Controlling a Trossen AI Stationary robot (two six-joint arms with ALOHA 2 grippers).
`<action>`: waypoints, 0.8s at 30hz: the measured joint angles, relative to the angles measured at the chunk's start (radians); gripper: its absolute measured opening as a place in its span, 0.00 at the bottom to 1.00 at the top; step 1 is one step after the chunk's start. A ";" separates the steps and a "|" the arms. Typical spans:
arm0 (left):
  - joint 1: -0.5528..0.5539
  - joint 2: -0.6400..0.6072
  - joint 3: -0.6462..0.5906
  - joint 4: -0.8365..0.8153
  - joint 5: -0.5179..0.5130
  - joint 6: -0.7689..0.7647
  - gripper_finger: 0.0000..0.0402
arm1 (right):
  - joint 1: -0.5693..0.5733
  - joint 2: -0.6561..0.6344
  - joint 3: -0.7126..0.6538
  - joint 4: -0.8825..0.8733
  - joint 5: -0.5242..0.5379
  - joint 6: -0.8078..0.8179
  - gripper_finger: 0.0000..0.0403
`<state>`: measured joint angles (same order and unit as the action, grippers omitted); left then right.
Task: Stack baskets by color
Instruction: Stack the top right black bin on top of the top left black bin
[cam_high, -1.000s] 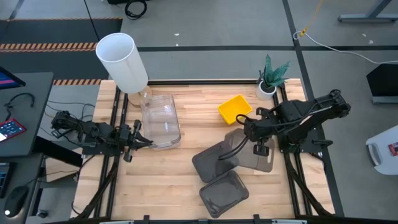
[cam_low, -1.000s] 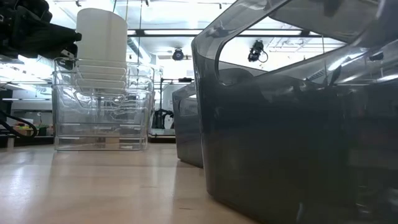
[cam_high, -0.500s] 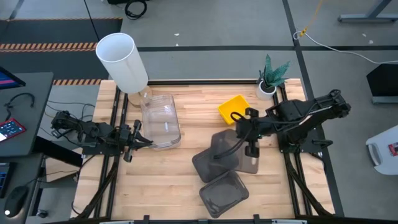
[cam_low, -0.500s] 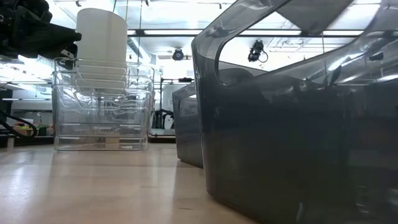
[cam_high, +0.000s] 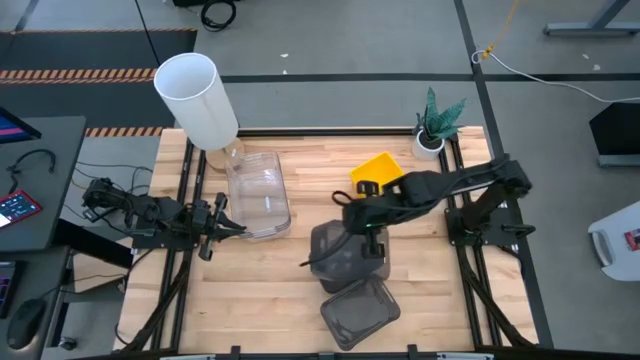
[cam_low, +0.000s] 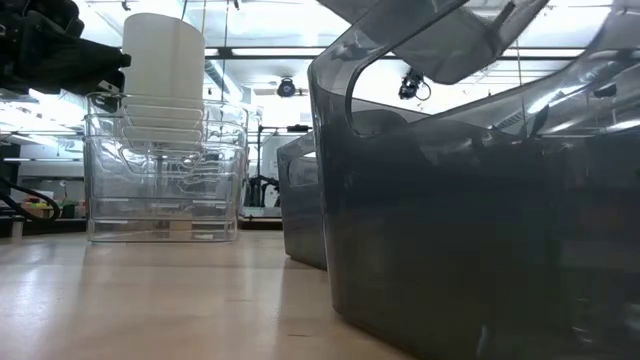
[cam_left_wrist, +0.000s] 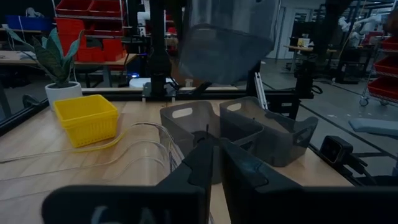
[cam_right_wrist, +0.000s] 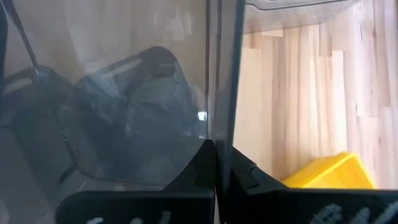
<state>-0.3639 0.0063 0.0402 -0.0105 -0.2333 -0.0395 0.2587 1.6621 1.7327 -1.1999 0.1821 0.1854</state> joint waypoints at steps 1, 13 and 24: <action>0.000 0.000 0.000 0.000 0.000 0.000 0.08 | -0.002 0.027 0.039 -0.024 0.000 -0.005 0.01; 0.000 0.000 0.000 0.000 0.000 0.000 0.10 | -0.006 0.220 0.336 -0.150 -0.001 -0.105 0.01; 0.000 0.000 0.000 -0.001 0.000 0.000 0.07 | -0.006 0.223 0.326 -0.145 0.010 -0.111 0.01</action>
<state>-0.3637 0.0063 0.0402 -0.0113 -0.2333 -0.0399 0.2527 1.8846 2.0591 -1.3451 0.1925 0.0742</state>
